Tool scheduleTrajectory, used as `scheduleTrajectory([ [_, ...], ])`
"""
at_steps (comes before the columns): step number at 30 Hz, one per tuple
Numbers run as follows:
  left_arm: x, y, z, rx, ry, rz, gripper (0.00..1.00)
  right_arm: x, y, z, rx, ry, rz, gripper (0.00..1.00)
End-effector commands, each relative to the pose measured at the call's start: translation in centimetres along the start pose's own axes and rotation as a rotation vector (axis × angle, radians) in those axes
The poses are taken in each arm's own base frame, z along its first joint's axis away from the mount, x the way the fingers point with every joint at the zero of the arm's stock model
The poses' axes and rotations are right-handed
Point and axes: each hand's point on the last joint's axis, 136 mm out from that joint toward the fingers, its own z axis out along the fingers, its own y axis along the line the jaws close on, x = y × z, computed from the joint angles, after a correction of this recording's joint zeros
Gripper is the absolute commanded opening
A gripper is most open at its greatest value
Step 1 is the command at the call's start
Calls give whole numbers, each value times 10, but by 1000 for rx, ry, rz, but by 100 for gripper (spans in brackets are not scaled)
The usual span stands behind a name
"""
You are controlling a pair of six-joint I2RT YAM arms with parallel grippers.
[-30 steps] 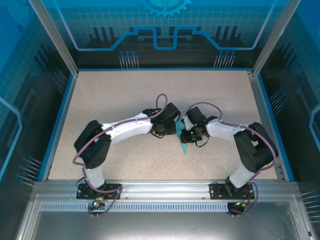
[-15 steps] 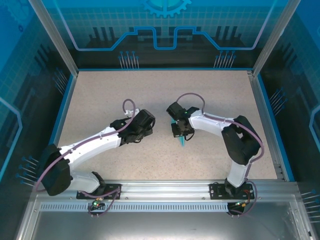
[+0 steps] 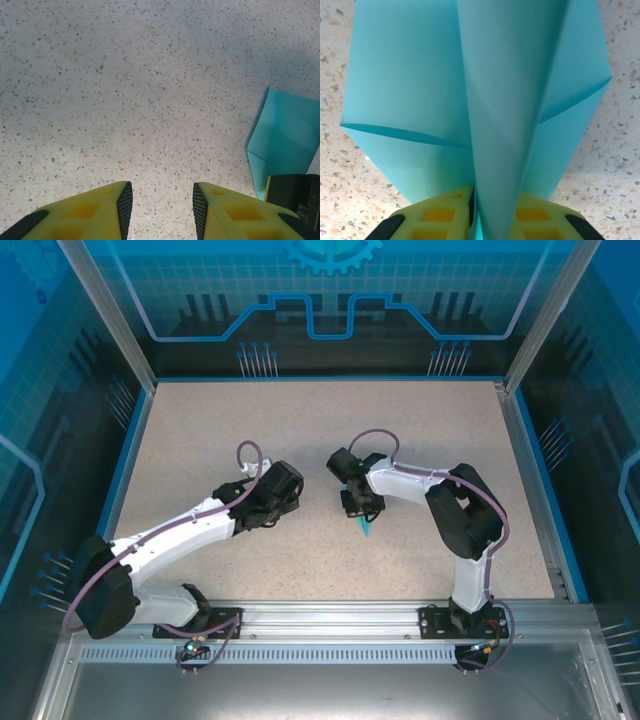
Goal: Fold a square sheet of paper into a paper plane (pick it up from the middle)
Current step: Turn over a paper plane at the center of the table.
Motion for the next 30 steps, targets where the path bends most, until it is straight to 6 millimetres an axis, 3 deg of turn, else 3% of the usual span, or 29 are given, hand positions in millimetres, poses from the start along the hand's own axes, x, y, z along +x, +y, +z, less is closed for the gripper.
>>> scheduleTrajectory([
  [1,1,2,7,-12,3,-14,40,28,-7,38,18,117,34,17],
  [4,2,0,9,-20,13,-10,40,34,-6,40,9,134,47,13],
  [7,3,-3,9,-12,19,-5,36,23,-3,18,-15,91,53,13],
  [12,1,-4,8,-6,18,3,37,1,3,-16,-46,15,70,14],
  [20,0,-3,5,-5,10,8,40,19,7,20,-15,108,88,16],
  [23,0,-1,5,-9,9,8,40,21,8,22,-18,114,88,18],
  [30,-3,-6,3,4,1,21,40,-5,12,-36,-89,-20,48,27],
])
